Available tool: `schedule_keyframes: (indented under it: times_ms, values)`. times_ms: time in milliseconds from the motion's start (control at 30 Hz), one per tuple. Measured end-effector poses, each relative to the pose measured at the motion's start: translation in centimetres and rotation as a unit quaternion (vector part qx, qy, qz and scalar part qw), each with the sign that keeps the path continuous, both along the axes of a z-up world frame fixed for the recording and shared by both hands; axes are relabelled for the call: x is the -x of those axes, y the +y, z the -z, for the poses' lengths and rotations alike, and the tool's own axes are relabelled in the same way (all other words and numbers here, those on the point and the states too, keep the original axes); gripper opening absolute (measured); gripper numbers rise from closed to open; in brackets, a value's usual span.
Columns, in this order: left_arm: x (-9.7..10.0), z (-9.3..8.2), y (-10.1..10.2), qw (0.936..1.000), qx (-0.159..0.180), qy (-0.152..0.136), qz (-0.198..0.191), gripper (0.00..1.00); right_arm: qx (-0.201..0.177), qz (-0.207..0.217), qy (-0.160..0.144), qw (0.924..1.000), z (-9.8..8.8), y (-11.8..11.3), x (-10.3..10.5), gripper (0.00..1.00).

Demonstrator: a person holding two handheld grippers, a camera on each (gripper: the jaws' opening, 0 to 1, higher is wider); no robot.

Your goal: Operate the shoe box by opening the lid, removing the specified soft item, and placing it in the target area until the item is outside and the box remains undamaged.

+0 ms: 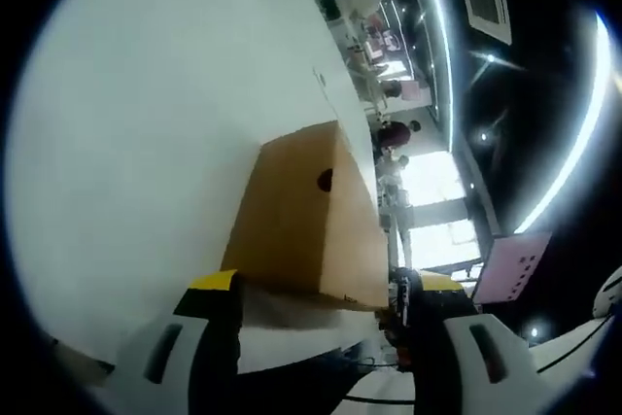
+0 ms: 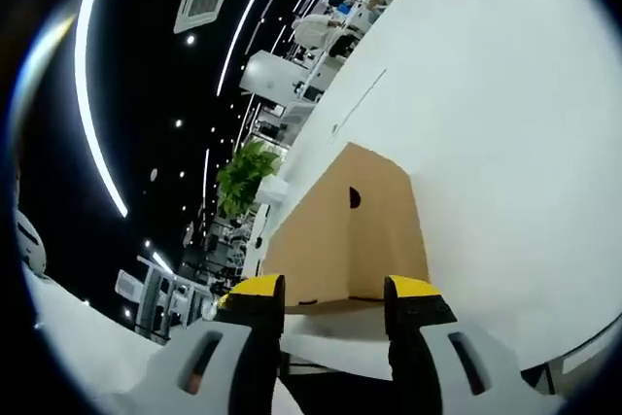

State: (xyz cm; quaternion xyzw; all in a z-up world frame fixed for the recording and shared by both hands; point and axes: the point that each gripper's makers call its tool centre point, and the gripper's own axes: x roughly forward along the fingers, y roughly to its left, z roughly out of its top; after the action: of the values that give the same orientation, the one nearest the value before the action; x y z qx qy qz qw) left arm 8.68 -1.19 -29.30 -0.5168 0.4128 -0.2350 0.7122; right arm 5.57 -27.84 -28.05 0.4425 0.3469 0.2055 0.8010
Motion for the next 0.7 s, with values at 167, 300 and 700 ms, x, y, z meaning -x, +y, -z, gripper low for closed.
schedule_keyframes:
  times_ms: [167,300,700]
  values:
    - [-0.4,0.4,-0.2,1.0000,0.006,-0.002,-0.002,0.72,-0.022,0.037,-0.002,0.9991,0.4,-0.9,-0.6,0.41]
    - [-0.4,0.6,-0.1,0.9995,-0.021,-0.017,0.019,0.71,-0.017,0.049,0.008,0.9986,1.0,-1.5,-0.8,0.39]
    - [-0.7,1.6,0.2,0.9971,-0.063,-0.033,0.026,0.62,-0.023,0.034,0.014,0.9991,1.7,-0.4,-0.7,0.34]
